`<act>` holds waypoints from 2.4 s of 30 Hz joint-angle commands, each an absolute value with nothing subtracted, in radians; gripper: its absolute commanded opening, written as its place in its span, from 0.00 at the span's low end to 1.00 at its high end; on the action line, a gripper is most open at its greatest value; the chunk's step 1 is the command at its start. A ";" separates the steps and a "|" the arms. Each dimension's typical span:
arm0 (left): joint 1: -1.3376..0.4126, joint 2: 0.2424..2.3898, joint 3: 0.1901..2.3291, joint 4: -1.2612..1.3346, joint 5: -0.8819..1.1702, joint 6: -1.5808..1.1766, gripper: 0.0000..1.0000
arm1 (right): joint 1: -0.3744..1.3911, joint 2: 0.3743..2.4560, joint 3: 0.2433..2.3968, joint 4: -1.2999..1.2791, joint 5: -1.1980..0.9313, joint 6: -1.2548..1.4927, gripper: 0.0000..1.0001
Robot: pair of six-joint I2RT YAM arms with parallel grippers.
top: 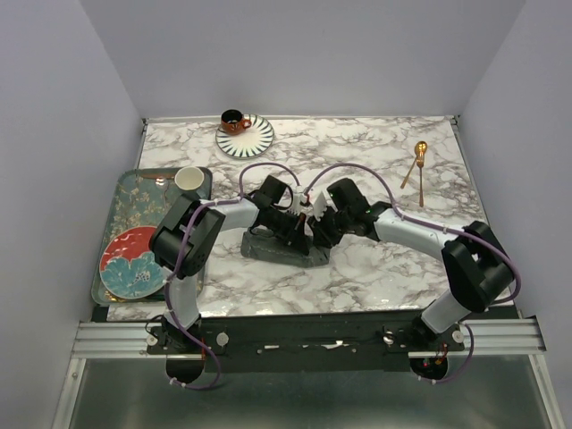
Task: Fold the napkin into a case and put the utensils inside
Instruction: Stuff the top corner of the smaller-rectangle-folded napkin into the folded napkin.
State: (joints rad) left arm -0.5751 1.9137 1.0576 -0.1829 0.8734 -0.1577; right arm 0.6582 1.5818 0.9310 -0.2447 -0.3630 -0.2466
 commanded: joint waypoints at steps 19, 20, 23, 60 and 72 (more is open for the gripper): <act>-0.549 2.006 1.100 -0.195 0.830 -0.181 0.00 | 0.695 1.611 0.957 -0.318 -0.256 -0.353 0.35; -0.549 2.006 1.100 -0.196 0.831 -0.183 0.00 | 0.695 1.605 0.951 -0.304 -0.255 -0.351 0.36; -0.548 2.003 1.097 -0.196 0.831 -0.184 0.00 | 0.696 1.585 0.928 -0.288 -0.252 -0.354 0.36; -0.535 1.936 1.078 -0.157 0.842 -0.222 0.00 | 0.729 1.569 0.965 -0.314 -0.186 -0.308 0.01; -0.549 1.877 1.094 -0.083 0.804 -0.290 0.00 | 0.729 1.578 0.962 -0.310 -0.193 -0.301 0.01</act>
State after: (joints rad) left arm -0.5434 1.8774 1.0695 -0.1078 0.8631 -0.2745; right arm 0.7212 1.5814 0.9501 -0.2993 -0.1745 -0.3149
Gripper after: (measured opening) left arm 0.007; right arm 0.012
